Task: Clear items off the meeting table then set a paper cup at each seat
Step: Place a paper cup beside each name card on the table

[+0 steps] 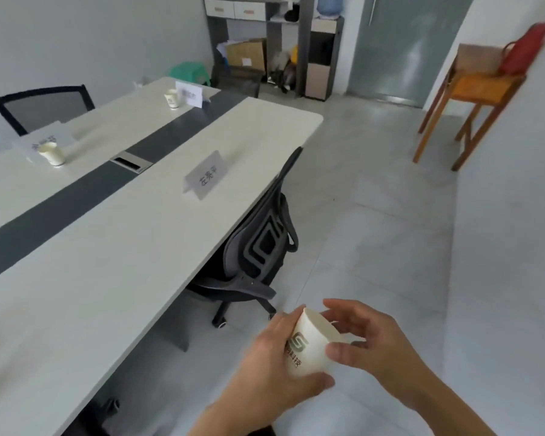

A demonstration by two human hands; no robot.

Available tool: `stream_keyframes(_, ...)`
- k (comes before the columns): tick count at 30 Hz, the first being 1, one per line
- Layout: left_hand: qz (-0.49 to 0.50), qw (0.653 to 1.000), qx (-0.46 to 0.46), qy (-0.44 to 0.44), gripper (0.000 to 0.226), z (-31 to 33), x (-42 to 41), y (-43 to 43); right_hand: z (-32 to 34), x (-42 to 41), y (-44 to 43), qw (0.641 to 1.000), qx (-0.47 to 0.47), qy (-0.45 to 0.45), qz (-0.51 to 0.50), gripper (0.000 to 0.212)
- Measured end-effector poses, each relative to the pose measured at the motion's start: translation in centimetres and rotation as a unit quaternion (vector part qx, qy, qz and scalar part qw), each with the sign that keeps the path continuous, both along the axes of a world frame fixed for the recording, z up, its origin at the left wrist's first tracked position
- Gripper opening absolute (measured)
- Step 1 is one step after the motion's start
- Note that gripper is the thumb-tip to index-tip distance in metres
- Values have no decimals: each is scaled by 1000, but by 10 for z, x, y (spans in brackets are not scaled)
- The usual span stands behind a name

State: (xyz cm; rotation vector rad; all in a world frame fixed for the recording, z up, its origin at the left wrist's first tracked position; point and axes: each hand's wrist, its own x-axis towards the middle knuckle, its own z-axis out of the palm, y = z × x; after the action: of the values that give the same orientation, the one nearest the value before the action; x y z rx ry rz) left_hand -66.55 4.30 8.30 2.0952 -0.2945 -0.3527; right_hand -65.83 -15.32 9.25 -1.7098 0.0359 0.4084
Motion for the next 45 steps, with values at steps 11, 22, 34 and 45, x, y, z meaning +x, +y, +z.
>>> stream_keyframes(11,-54,996,-48,49,57,-24,192,-105,-18,172,-110,983,80,1,-163,77)
stream_keyframes(22,-110,991,-47,64,47,0,390,-180,-10,367,-171,972,140,27,-188,87)
stream_keyframes(34,139,988,-29,59,27,-19,570,-247,-32,632,-248,991,116,44,-49,62)
stream_keyframes(45,503,830,-191,149,15,-20,598,-216,-32,805,-174,983,-4,-24,184,69)
